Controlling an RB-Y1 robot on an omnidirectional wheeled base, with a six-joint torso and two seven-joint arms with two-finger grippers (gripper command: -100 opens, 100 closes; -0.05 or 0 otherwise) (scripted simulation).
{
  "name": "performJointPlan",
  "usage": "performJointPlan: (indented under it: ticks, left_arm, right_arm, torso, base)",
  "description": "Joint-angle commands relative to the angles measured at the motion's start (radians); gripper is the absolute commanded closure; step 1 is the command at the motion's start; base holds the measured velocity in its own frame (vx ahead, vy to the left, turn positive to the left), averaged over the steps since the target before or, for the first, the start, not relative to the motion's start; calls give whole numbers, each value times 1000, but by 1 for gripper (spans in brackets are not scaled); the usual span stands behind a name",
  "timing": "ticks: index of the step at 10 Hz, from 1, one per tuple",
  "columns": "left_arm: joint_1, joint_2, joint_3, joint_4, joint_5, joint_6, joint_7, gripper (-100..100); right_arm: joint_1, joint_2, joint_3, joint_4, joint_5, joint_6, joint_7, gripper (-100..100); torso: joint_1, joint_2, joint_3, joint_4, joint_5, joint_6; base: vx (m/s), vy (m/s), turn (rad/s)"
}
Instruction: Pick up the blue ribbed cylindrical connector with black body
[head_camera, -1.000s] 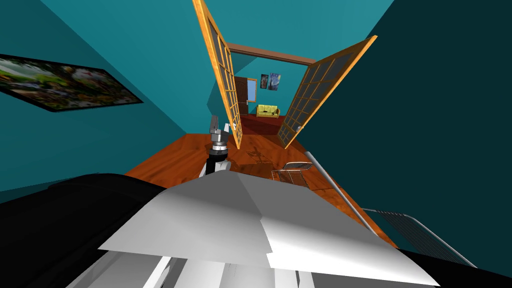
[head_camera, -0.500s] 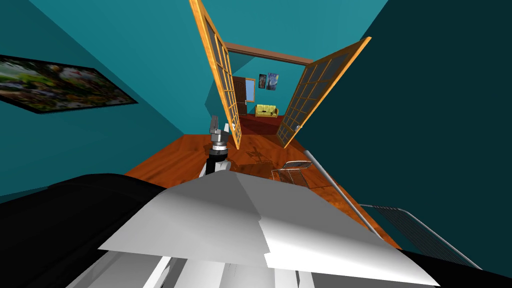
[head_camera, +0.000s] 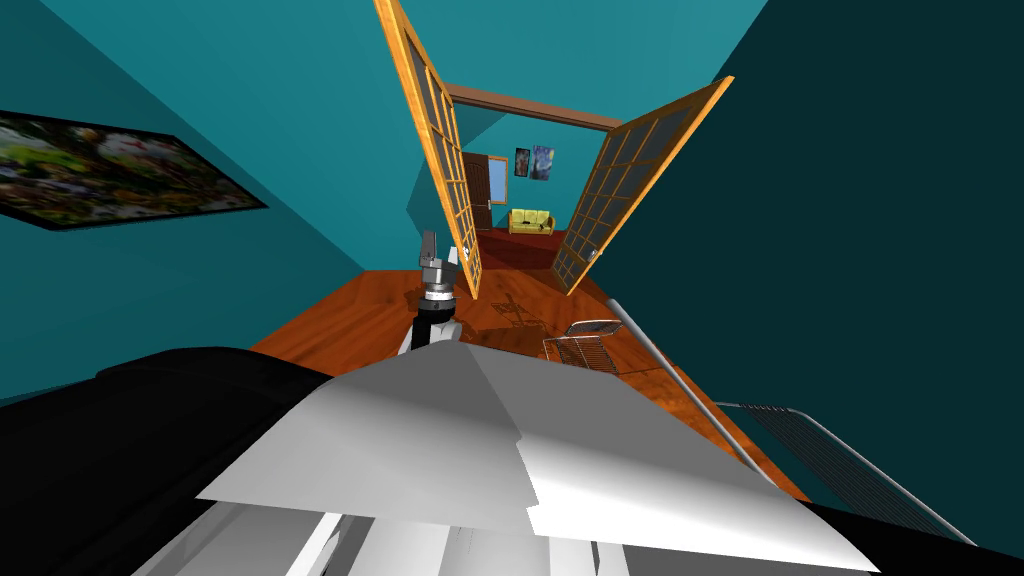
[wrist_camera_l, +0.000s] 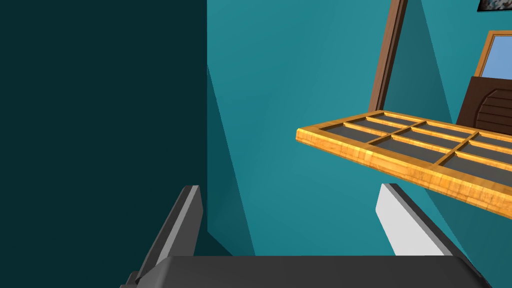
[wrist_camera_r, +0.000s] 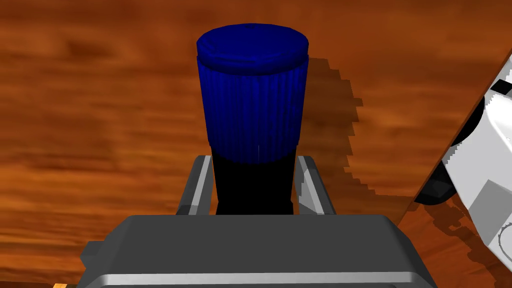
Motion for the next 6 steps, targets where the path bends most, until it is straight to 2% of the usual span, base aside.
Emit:
performJointPlan:
  ticks: [1,2,3,4,5,6]
  left_arm:
    - [0,0,0,0,0,0,0,0]
    - [0,0,0,0,0,0,0,0]
    - [0,0,0,0,0,0,0,0]
    - [0,0,0,0,0,0,0,0]
    - [0,0,0,0,0,0,0,0]
    - [0,0,0,0,0,0,0,0]
  right_arm:
    - [6,-22,9,-41,50,10,-50,100]
    - [6,-22,9,-41,69,10,-64,100]
    - [-1,-34,-12,-45,104,-3,-96,100]
    - [-1,-34,-12,-45,134,-3,-122,100]
    - [-1,-34,-12,-45,151,-3,-122,100]
    - [-9,-46,-34,-48,188,-16,-168,100]
  torso:
    - [0,0,0,0,0,0]
    - [0,0,0,0,0,0]
    - [0,0,0,0,0,0]
    - [0,0,0,0,0,0]
    - [1,0,0,0,0,1]
    - [0,0,0,0,0,0]
  base:
    - [-2,25,-57]
    - [-2,12,-8]
    - [-9,19,-81]
    - [-6,23,-39]
    - [-2,13,5]
    - [-7,23,-87]
